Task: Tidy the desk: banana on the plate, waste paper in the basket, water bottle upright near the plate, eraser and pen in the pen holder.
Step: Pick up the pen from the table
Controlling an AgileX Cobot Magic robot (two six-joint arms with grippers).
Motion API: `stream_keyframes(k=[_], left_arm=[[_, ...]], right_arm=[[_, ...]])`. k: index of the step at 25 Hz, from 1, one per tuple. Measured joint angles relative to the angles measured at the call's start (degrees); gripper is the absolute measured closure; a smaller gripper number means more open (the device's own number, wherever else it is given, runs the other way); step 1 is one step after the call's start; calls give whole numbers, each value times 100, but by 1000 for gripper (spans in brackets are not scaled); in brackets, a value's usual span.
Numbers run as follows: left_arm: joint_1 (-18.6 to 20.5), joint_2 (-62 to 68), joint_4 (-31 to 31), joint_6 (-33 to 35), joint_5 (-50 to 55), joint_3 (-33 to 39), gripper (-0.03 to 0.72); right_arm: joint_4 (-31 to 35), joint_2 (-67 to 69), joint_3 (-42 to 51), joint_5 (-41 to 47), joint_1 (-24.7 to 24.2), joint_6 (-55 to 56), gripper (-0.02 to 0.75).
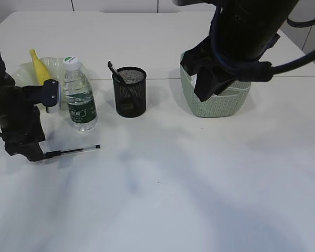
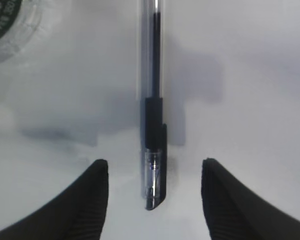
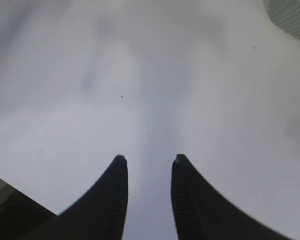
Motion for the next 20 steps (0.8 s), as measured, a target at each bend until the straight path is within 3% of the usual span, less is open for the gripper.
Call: stream_keyframes(k=[20], left_arm=[[0, 434, -233, 9, -95, -36, 292]], right_arm=[[10, 0, 0, 0, 0, -14, 508]])
